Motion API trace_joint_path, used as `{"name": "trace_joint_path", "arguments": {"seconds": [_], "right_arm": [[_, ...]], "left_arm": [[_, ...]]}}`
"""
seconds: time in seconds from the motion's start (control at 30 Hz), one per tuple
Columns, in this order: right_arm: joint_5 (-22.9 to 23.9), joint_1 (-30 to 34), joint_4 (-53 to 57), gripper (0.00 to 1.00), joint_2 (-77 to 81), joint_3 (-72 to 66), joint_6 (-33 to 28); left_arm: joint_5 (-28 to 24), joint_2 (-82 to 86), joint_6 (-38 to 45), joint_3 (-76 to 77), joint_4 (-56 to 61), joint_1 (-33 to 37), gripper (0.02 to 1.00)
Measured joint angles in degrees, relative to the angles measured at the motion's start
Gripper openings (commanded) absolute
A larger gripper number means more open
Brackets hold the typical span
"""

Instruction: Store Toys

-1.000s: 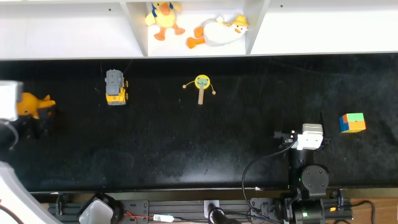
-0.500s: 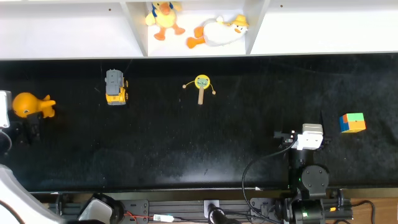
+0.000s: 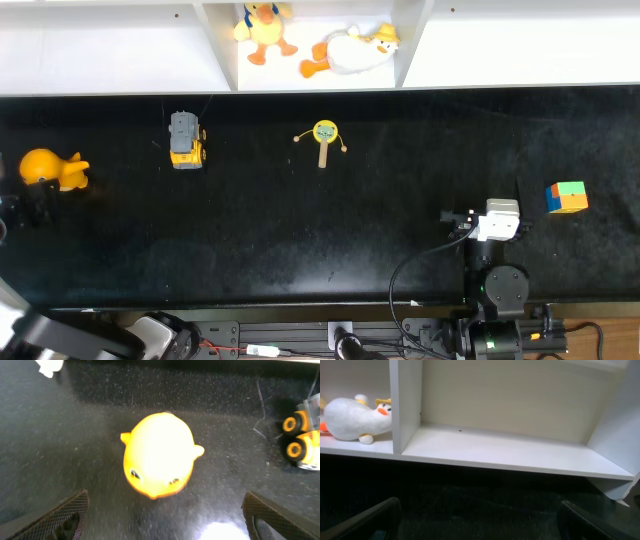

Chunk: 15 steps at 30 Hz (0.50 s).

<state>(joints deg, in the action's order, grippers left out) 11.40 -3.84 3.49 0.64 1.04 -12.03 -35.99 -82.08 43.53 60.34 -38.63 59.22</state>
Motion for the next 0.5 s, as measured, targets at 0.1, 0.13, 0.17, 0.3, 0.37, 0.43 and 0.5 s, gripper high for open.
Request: {"name": "trace_joint_path", "arguments": {"seconds": [0.1, 0.13, 0.17, 0.3, 0.37, 0.43, 0.5], "right_arm": [[0.00, 0.00, 0.00, 0.996, 0.00, 0.00, 0.00], [0.00, 0.00, 0.00, 0.996, 0.00, 0.00, 0.02], [0.00, 0.00, 0.02, 0.996, 0.00, 0.00, 0.02], [0.00, 0.00, 0.02, 0.996, 0.00, 0.00, 0.00], [0.00, 0.00, 0.02, 0.996, 0.00, 0.00, -0.02], [-0.02, 0.00, 0.02, 0.996, 0.00, 0.00, -0.02], [0.00, 0.00, 0.00, 0.996, 0.00, 0.00, 0.00]], "left_arm": [[0.20, -3.34, 0.00, 0.00, 3.21, -2.19, 0.998], [0.31, -4.26, 0.02, -0.02, 4.02, -2.99, 0.998], [0.52, -5.03, 0.02, -0.02, 4.74, -3.74, 0.998], [2.08, -6.78, 0.02, -0.02, 6.21, -5.64, 0.978], [3.04, -7.08, -0.02, -0.04, 6.67, -5.75, 0.904], [4.28, -7.08, 0.04, -0.04, 7.13, -5.73, 0.761], [5.16, -7.08, -0.07, -0.04, 7.48, -5.73, 0.570]]}}
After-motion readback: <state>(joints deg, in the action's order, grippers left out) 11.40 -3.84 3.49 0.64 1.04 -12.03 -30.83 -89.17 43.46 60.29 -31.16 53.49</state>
